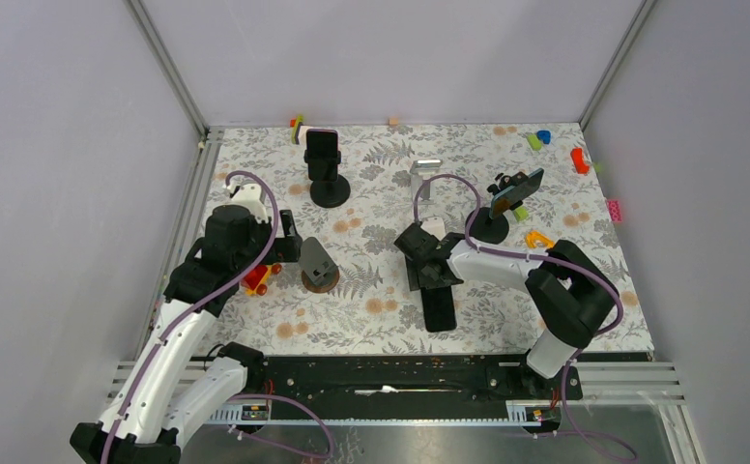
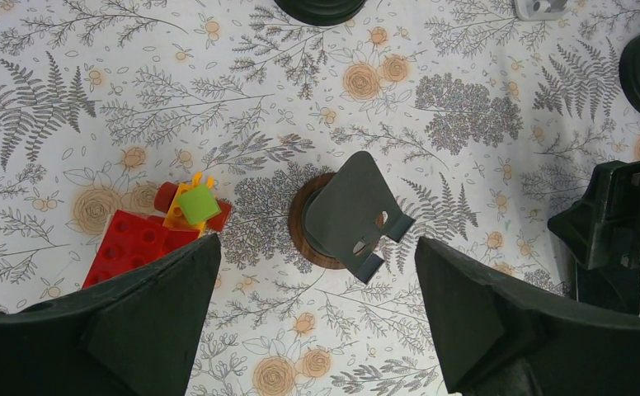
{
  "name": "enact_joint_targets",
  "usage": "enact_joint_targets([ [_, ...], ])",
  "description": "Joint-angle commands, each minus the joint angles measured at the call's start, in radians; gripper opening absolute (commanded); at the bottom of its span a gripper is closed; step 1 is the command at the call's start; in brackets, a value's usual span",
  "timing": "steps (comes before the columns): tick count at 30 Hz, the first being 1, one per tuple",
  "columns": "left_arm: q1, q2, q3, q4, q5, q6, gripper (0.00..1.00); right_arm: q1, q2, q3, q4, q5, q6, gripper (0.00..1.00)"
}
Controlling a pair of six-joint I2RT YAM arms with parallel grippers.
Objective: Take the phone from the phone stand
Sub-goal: Place the phone at the center of the board.
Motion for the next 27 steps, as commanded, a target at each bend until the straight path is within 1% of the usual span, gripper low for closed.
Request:
enact_joint_targets([
  [1, -0.003, 0.005, 0.004, 0.036, -0.005, 0.010, 0.98, 0.000, 0.022, -0.006, 0.015, 0.028, 0.024, 0.69],
  [3, -0.003, 0.007, 0.004, 0.036, -0.007, 0.011, 0.98, 0.000, 0.019, -0.007, 0.015, 0.032, 0.025, 0.75],
  [10, -0.003, 0.010, 0.006, 0.036, -0.019, 0.012, 0.98, 0.000, -0.006, -0.007, 0.007, 0.040, 0.015, 0.86],
  [18, -0.003, 0.010, 0.007, 0.036, -0.017, 0.011, 0.98, 0.000, -0.068, 0.009, -0.033, 0.053, -0.018, 0.90],
  [27, -0.003, 0.034, 0.050, 0.033, -0.026, 0.005, 0.98, 0.000, -0.179, 0.035, -0.029, 0.070, -0.131, 0.90],
])
